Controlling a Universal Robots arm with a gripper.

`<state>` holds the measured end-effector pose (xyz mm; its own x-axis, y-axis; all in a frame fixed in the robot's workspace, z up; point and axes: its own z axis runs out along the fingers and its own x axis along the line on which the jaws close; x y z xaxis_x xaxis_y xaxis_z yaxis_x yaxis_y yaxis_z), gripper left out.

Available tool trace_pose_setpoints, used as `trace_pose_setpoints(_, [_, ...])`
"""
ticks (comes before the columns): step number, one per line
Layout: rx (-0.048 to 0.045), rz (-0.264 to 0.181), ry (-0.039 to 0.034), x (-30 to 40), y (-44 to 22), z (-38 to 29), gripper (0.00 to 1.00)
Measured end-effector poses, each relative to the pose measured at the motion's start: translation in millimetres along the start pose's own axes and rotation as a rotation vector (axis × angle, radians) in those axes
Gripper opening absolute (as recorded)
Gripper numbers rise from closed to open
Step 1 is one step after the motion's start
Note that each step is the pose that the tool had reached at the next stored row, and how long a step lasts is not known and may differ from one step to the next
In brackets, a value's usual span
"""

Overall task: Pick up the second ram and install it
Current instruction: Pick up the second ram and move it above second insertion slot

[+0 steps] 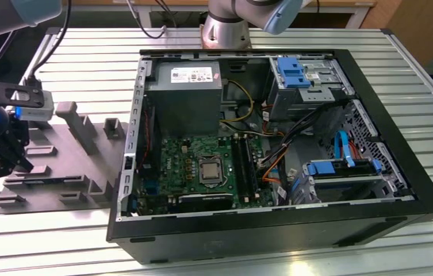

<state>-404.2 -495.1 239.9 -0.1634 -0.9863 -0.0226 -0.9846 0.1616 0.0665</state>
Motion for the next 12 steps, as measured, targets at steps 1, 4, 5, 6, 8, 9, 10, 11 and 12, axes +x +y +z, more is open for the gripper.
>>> trace_pose_setpoints(1, [0.0,-0.001,0.0001,0.0,0.0,0.3,0.11])
trace_pose_setpoints(4, [0.0001,-0.003,-0.0001,0.0,-0.1,1.5,0.11])
trace_pose_setpoints(5, [0.0001,-0.003,0.0,0.0,-0.1,1.8,0.11])
trace_pose_setpoints(6, [0.0001,-0.004,0.0001,0.0,-0.2,2.3,0.11])
trace_pose_setpoints(8, [0.0001,-0.005,0.0001,0.1,-0.2,3.5,0.11])
trace_pose_setpoints(9, [0.0,-0.007,0.0002,0.1,-0.3,4.0,0.11])
trace_pose_setpoints(10, [0.0,-0.008,0.0003,0.1,-0.3,4.5,0.11])
trace_pose_setpoints(11, [0.0,-0.01,0.0005,0.1,-0.4,5.1,0.11])
trace_pose_setpoints(12, [-0.0002,-0.012,0.0007,0.1,-0.4,5.6,0.11])
